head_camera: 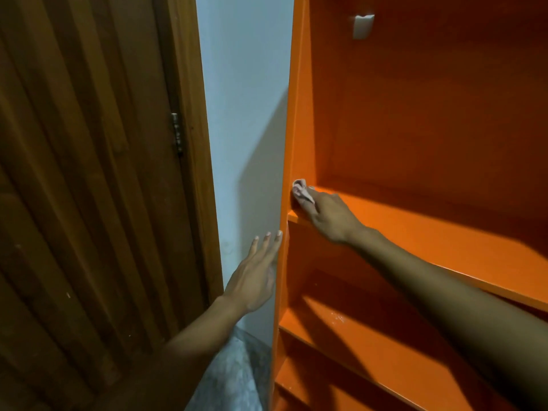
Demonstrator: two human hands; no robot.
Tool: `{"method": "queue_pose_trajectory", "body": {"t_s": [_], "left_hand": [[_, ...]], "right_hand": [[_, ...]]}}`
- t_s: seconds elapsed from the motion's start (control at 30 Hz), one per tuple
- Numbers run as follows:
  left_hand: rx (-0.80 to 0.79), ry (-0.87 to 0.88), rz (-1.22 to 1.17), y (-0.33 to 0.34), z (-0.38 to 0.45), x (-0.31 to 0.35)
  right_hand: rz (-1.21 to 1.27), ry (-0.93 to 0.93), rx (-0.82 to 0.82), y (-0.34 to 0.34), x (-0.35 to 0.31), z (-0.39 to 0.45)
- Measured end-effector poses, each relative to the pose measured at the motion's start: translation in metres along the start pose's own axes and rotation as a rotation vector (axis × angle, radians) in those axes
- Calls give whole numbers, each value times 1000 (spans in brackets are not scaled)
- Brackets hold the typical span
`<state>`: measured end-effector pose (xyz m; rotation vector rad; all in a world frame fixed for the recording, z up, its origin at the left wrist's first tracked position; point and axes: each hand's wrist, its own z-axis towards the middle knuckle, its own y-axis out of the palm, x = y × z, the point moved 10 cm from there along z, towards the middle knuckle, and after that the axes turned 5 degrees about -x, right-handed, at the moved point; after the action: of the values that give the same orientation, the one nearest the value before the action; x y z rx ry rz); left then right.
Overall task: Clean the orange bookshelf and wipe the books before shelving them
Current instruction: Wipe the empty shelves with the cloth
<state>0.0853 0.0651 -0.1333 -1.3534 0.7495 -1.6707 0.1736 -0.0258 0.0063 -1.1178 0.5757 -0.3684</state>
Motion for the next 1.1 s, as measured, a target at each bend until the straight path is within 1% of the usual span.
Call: {"method": "queue_pose_trajectory", "body": {"t_s": [0.03, 0.17, 0.3, 0.4, 0.47, 0.57, 0.67, 0.77, 0.9, 1.0, 1.1], "left_hand": [[-14, -5, -5, 4, -2, 0], [-69, -23, -19, 18, -8, -1], [-89, -62, -36, 33, -7, -6], [-115, -92, -57, 48, -9, -11], [-148, -103, -90, 59, -13, -11], [-214, -145, -127, 77, -24, -9], [-245, -179, -129, 94, -34, -2], [-258, -173, -97, 115, -39, 9], [-359, -131, -90, 157, -44, 31], [-422, -84, -89, 185, -48, 51], [-496, -65, -109, 211, -53, 67]], "right_hand": [[-58, -30, 13, 4, -7, -5], [-235, -101, -30, 24, -19, -31], [-489, -263, 59, 21, -36, -67], [-661, -283, 52, 15, -25, -94], [-734, -277, 51, 9, -10, -116], [-792, -235, 86, -3, 18, -154], [-818, -158, 130, -20, 46, -192], [-841, -93, 198, -36, 68, -227], [-867, 28, 279, -57, 100, -278], [-860, 150, 410, -81, 120, -317], [-785, 256, 566, -94, 134, -353]]}}
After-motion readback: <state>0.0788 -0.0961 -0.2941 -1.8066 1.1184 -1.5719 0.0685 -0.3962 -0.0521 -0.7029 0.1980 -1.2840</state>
